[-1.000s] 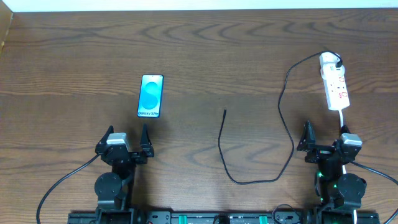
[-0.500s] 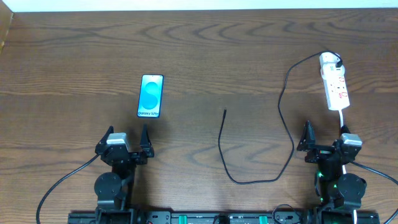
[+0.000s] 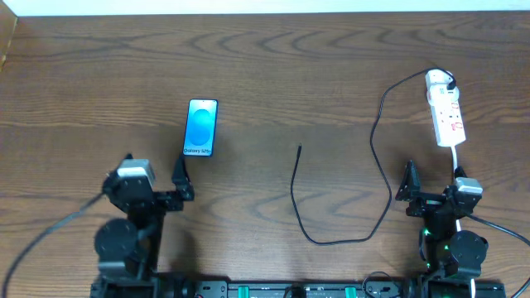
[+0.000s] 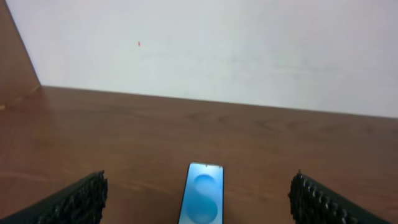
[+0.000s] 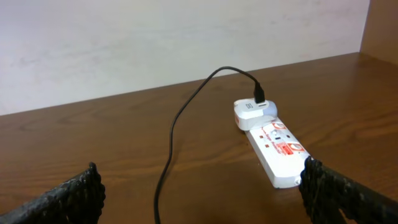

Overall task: Plug charger to phone and switch on socket
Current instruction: 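Move the left gripper forward over the blue phone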

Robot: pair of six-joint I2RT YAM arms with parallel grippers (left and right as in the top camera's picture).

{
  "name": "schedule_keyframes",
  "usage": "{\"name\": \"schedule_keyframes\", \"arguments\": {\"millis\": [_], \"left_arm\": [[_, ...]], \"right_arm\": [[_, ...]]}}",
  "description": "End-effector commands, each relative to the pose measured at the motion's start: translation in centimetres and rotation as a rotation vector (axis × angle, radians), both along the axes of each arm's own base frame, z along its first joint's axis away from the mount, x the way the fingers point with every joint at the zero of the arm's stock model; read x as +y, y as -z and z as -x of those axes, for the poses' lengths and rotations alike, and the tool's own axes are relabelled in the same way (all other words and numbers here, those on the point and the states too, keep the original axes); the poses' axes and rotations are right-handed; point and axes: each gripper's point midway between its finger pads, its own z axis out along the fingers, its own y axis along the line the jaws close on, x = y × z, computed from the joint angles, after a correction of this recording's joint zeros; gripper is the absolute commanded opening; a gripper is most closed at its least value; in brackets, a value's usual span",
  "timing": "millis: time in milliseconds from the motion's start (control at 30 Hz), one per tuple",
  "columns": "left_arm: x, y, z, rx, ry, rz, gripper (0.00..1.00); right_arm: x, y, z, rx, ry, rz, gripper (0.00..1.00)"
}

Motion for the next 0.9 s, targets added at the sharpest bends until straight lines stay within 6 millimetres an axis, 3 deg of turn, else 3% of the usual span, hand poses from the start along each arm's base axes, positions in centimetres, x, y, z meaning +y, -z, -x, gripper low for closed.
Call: {"name": "schedule_keyframes", "arguments": {"millis": [0, 200, 367, 567, 867], "left_arm": [[-0.1, -3.1, -1.0, 0.029, 0.01, -0.011, 0.93], [-0.1, -5.7, -3.5, 0.173, 0.013, -0.01, 0.93], [-0.1, -6.2, -6.4, 0.335, 0.01, 0.002, 0.93], [-0.1, -3.0, -10.4, 0.635, 0.007, 0.001, 0.93], [-0.1, 5.4, -14.0, 0.963, 0.007, 0.003, 0.93]], "right_arm": [[0.0, 0.0, 0.0, -0.001, 0.001, -0.003, 0.99], [0.0, 0.0, 0.0, -0.001, 0.001, -0.003, 0.99], [0.0, 0.0, 0.0, -0.001, 0.001, -0.003, 0.99], [0.0, 0.0, 0.0, -0.001, 0.001, -0.003, 0.99], [0.0, 0.0, 0.0, -0.001, 0.001, -0.003, 0.99]]}}
